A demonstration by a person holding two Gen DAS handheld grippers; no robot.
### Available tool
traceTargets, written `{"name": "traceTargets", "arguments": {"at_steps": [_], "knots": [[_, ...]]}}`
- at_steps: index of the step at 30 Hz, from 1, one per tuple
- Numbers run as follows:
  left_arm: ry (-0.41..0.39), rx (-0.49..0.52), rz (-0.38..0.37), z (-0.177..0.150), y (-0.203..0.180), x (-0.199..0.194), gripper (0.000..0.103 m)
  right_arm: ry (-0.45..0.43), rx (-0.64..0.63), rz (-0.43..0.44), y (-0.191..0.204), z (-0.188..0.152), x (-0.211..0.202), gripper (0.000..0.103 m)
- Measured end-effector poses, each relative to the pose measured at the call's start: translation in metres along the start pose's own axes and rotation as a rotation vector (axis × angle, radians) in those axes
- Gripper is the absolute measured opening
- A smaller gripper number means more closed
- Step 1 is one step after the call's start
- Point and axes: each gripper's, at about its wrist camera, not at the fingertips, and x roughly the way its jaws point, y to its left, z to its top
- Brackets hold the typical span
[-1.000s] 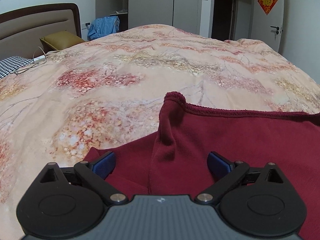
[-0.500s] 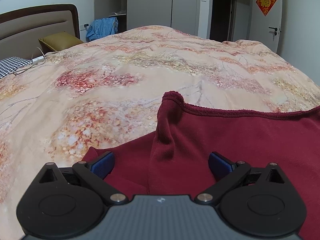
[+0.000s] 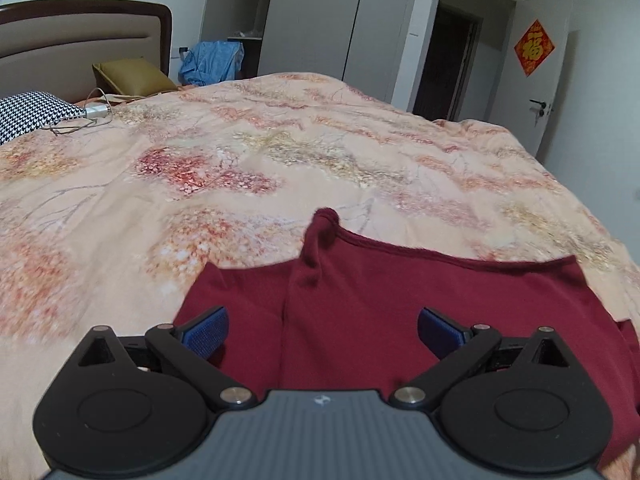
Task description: Fold small clothes
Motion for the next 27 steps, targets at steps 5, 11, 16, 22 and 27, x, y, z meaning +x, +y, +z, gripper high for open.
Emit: {"name": "traceTargets", "arguments": {"at_steps": [5,11,16,22,27], "knots": [[0.008,0.008,0.018,-0.041,-0.008,-0.030,0.103,-0.024,0.004,-0.013,0.003,-0.011,0.002,0.102],[0.059,-0.093,0.073,-0.077,0.007,-0.041,0.103,-0.032,0.060,0.022,-0.006,-0.020,0.006,0.102],[0.041,-0.095,0.089,-0.091,0.009,-0.056,0.103,-0.045,0.098,0.040,-0.011,-0.025,0.005,0.103],[0.053,-0.095,0.101,-0.098,0.009,-0.062,0.103,-0.057,0.093,0.025,-0.008,-0.027,0.002,0.103],[0.064,-0.095,0.113,-0.100,0.007,-0.063,0.103,-0.057,0.106,0.030,-0.009,-0.028,0.001,0.103]]}}
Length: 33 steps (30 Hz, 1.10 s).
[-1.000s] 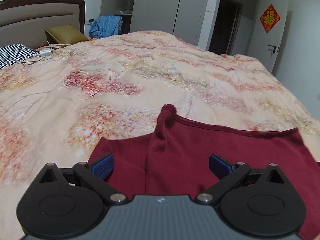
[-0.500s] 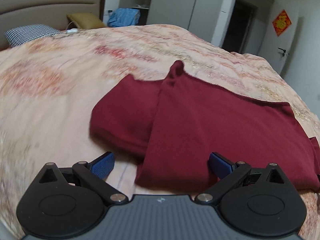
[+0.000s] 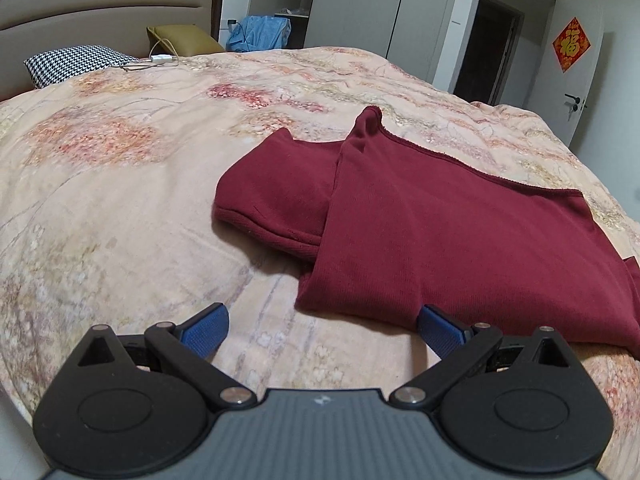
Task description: Fold small clothes
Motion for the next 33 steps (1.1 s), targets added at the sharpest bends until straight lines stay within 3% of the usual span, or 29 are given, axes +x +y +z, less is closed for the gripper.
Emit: {"name": "traceTargets", "arguments": {"at_steps": [10,16,18,22,33], "knots": [[0.019,0.008,0.003,-0.007,0.001,-0.002,0.103,-0.009,0.004,-0.006,0.000,-0.002,-0.003,0.103],[0.050,-0.064,-0.011,-0.008,0.003,-0.012,0.103,-0.018,-0.001,-0.012,0.001,-0.003,-0.004,0.103],[0.041,-0.118,-0.054,-0.009,0.006,-0.018,0.103,-0.021,-0.005,-0.017,0.002,-0.004,-0.006,0.103],[-0.018,-0.218,-0.245,-0.011,0.013,-0.026,0.103,-0.014,-0.016,-0.026,0.005,-0.003,-0.004,0.103],[-0.001,-0.278,-0.323,-0.003,0.004,0.006,0.103,0.002,-0.033,-0.038,0.006,0.000,0.000,0.103]]}}
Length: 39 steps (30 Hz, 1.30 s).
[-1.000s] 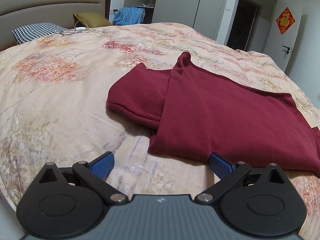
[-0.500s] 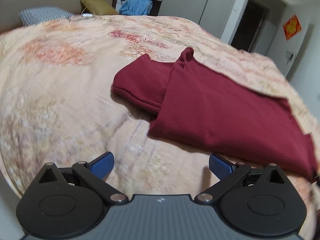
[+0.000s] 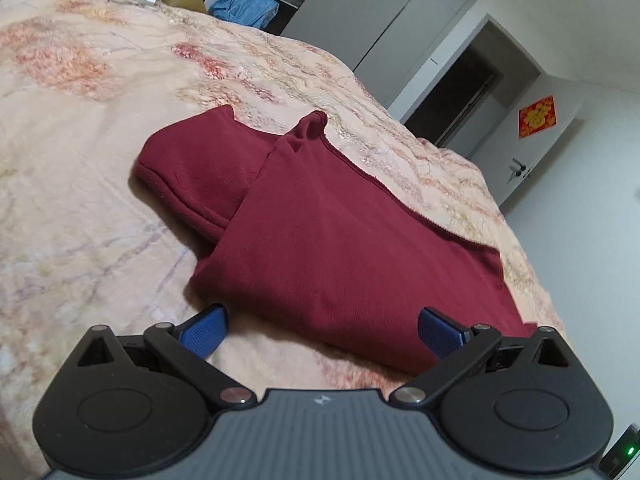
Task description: Fold small clothes
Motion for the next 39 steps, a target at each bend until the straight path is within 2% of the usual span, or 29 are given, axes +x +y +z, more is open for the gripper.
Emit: {"name": "traceTargets", "arguments": {"at_steps": [4,8,11,18,24,32,39], "knots": [[-0.001,-0.070,-0.035,0.009,0.009,0.007,0.103,0.021,-0.025,-0.025,0.005,0.009,-0.003,0.102],[0.006,-0.094,-0.050,0.016,0.015,0.014,0.103,-0.068,0.049,-0.060,0.015,0.023,-0.023,0.103],[0.010,-0.077,-0.049,0.020,0.016,0.020,0.103,-0.100,0.066,-0.001,0.032,0.037,-0.024,0.103],[-0.001,-0.094,-0.067,0.021,0.021,0.023,0.103,-0.047,-0.093,0.187,0.107,0.058,0.008,0.103],[-0.005,-0.070,-0.077,0.020,0.021,0.023,0.103,0.014,-0.237,0.228,0.155,0.044,0.022,0.102],[-0.023,0.006,-0.058,0.012,0.016,0.023,0.103,-0.071,-0.297,0.217,0.158,0.012,0.005,0.102],[-0.019,0.003,-0.070,0.013,0.018,0.021,0.103,-0.058,-0.283,0.226,0.155,0.010,0.010,0.103]]}}
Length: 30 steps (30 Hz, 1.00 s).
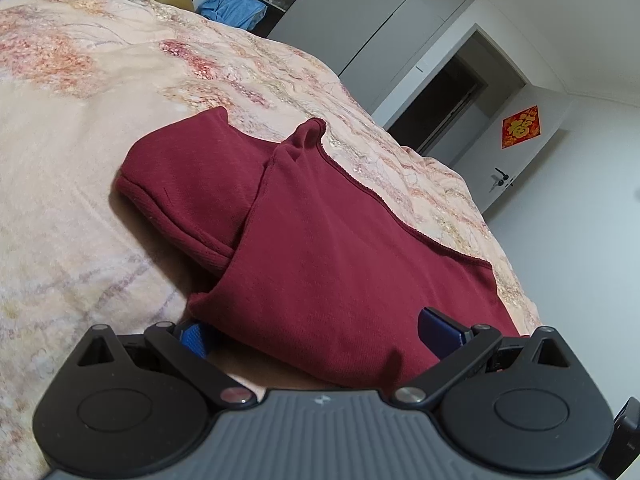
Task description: Fold small clothes
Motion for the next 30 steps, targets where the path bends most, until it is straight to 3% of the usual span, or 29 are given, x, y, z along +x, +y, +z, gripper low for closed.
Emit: {"name": "traceTargets", "arguments": {"at_steps": [8,14,17,19,20,22,25,30], "knots": [[-0.009,-0.015,0.011,-0.001,0.000,0.000,0.103,-0.011,-0.008,-0.010,0.003,-0.001,-0.001,0.103],[-0.128,-0.247,0.078,0.007,0.007,0.001,0.101,-0.015,-0.008,-0.011,0.004,-0.002,-0.002,0.103],[-0.168,-0.279,0.161,0.009,0.003,0.005,0.092,-0.017,-0.009,-0.013,0.004,-0.002,-0.003,0.103],[-0.189,-0.286,0.223,0.009,0.001,0.007,0.076,-0.017,-0.008,-0.012,0.004,-0.002,-0.003,0.103],[-0.199,-0.296,0.239,0.009,0.002,0.007,0.073,-0.017,-0.008,-0.012,0.004,-0.002,-0.003,0.103],[-0.214,-0.314,0.253,0.009,0.004,0.006,0.062,-0.018,-0.009,-0.013,0.004,-0.002,-0.003,0.103],[-0.220,-0.305,0.245,0.010,0.005,0.005,0.057,-0.020,-0.009,-0.014,0.004,-0.002,-0.003,0.103],[-0.208,-0.283,0.220,0.015,0.003,0.009,0.068,-0.027,-0.011,-0.019,0.006,-0.003,-0.004,0.103]]}}
